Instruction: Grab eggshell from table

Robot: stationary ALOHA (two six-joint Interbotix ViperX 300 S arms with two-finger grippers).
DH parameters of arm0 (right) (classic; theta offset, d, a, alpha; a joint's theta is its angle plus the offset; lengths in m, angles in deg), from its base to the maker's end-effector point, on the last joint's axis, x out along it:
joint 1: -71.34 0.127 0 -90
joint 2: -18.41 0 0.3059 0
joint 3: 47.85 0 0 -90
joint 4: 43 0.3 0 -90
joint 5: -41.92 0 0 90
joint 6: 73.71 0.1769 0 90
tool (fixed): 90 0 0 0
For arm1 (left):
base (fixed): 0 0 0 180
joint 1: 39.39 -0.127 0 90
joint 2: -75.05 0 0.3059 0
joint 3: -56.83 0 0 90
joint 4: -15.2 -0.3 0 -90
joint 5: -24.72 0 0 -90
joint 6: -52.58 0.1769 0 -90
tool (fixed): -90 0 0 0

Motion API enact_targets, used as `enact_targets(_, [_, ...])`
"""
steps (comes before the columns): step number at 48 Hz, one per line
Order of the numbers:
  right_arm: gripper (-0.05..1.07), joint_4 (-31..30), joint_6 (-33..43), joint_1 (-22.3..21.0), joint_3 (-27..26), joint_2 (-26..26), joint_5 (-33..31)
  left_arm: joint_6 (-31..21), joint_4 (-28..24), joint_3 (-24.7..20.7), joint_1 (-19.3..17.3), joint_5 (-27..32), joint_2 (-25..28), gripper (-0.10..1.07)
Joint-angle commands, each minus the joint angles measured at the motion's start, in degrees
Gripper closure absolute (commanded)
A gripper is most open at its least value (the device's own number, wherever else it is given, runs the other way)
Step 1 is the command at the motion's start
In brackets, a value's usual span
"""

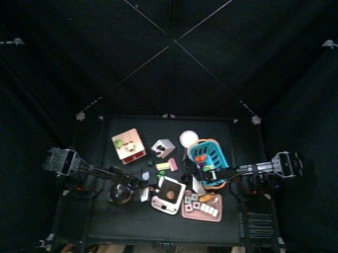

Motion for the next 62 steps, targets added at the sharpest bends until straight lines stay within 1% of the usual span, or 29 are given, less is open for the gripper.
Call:
enact_targets(1, [0.58,0.1,-0.1,-0.1,-1.3,-0.5,0.4,-0.1,0.0,0.0,-0.1,1.5,-2.1,0.23])
enact_targets(10, [0.58,-0.1,-0.1,-0.1,-1.6,0.0,0.4,-0.1,0.0,1.4,-0.3,6.9,-4.8,0.23])
enact_targets(16, [0.58,-0.2,-0.2,-0.1,-1.6,0.0,0.4,-0.2,0.0,2.1,-0.9,12.6,-7.0,0.23])
enact_targets(20, [0.58,-0.2,-0.2,-0.1,-1.5,0.0,0.4,-0.3,0.1,2.6,-1.1,17.6,-8.4,0.23])
enact_targets(27, [0.58,-0.3,-0.2,-0.1,-1.6,0.3,0.4,-0.3,0.1,3.3,-1.3,24.3,-9.1,0.23])
enact_targets(36, [0.58,-0.3,-0.2,-0.1,-1.9,0.9,0.4,-0.4,0.2,4.0,-1.3,25.0,-7.9,0.23])
enact_targets(43, [0.58,-0.4,-0.4,-0.1,-2.3,1.6,0.4,-0.5,0.2,4.7,-2.3,25.3,-6.5,0.23])
enact_targets(62, [0.58,-0.4,-0.5,-0.1,-2.3,1.8,0.4,-0.6,0.4,4.4,-2.7,23.6,-2.0,0.24])
